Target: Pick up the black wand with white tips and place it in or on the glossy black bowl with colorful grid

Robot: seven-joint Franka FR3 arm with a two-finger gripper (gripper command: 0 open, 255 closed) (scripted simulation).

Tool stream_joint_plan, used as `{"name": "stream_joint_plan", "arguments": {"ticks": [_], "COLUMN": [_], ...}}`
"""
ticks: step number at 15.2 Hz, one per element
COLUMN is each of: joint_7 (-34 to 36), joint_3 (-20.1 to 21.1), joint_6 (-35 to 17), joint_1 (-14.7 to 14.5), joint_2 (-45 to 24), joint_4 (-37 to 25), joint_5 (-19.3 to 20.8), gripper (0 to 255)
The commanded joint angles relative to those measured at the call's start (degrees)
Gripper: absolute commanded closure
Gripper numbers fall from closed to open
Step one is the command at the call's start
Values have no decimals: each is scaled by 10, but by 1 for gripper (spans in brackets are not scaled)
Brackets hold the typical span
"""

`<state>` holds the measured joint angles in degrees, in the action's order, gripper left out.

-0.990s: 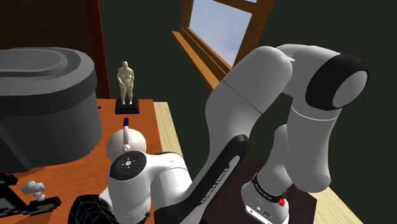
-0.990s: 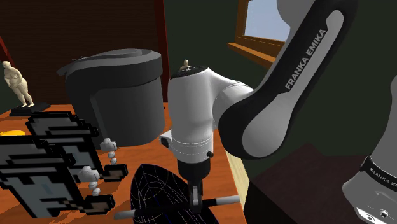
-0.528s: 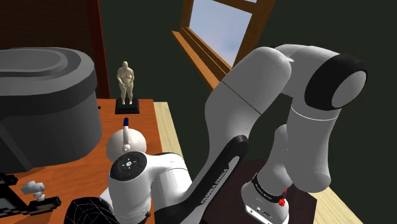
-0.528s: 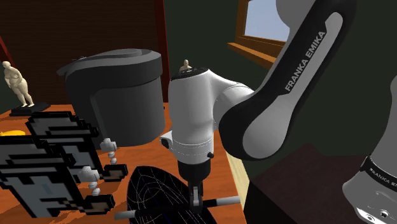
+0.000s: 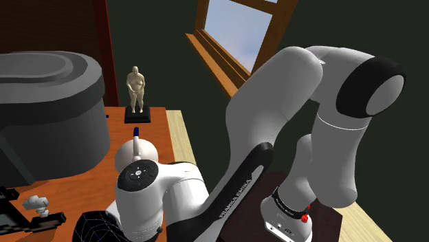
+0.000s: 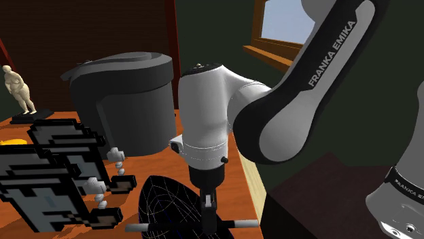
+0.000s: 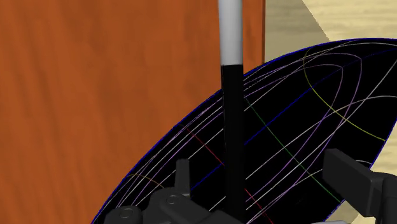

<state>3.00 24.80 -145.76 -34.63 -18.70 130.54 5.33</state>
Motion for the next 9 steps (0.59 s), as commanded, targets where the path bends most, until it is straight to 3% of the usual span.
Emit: {"name": "stream_joint_plan", "arguments": {"ticks": [1, 9], "joint_7": [-17, -24], "joint_3": [12, 15], "joint_6": [32, 46], "joint_1": [13, 17], "joint_2": [33, 46], "joint_4": [-1, -3], "joint_5": [-21, -30], "gripper": [0, 0]}}
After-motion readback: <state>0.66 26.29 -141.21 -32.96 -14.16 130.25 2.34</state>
